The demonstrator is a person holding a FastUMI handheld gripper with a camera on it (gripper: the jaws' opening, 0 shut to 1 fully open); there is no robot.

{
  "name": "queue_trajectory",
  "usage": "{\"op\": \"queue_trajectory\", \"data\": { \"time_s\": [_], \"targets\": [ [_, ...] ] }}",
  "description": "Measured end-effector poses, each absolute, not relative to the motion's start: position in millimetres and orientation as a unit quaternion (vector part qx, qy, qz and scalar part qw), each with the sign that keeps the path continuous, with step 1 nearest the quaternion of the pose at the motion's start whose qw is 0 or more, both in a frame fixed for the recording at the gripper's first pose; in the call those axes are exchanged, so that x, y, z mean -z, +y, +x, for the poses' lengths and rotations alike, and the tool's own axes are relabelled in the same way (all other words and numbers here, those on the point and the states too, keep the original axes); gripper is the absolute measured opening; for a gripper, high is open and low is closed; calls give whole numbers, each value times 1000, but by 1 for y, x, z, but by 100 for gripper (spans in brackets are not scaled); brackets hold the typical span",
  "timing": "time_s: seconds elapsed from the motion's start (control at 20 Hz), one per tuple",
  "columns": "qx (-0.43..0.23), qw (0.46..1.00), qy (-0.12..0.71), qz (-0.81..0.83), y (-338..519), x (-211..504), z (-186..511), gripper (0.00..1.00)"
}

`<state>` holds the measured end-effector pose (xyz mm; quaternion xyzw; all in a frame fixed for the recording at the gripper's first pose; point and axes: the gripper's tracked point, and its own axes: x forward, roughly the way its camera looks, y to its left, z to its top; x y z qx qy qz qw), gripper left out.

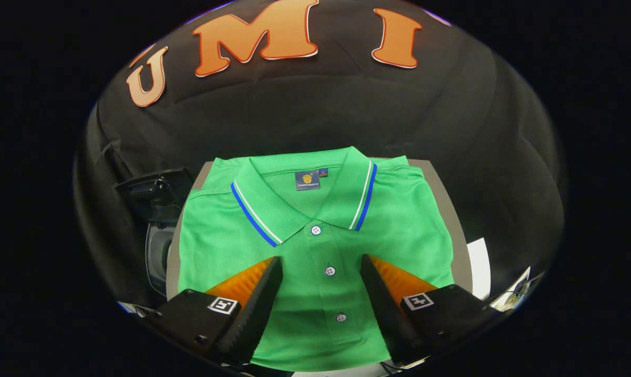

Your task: Put the clothes into the washing machine and then close the washing machine lid.

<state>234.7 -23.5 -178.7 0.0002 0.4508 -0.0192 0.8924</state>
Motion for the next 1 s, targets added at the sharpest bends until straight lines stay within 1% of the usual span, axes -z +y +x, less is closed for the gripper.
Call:
{"op": "queue_trajectory", "data": {
  "time_s": [0.2, 0.3, 0.5, 0.55, 0.6, 0.65, 0.8, 0.9, 0.95, 1.0],
  "targets": [
    [8, 889, 458, -5, -18, 179, 235, 91],
    [-4, 887, 461, -13, -17, 177, 233, 75],
    [7, 887, 460, -25, -11, 176, 234, 42],
    [17, 887, 461, -30, -12, 175, 236, 31],
    [21, 886, 462, -39, -11, 175, 236, 29],
    [26, 884, 465, -45, -11, 174, 235, 28],
    [18, 892, 446, -65, -5, 176, 238, 16],
    [27, 898, 434, -70, -6, 172, 238, 16],
    [30, 899, 434, -52, -6, 173, 238, 10],
    [33, 904, 426, -29, -6, 173, 239, 10]
  ]
}}
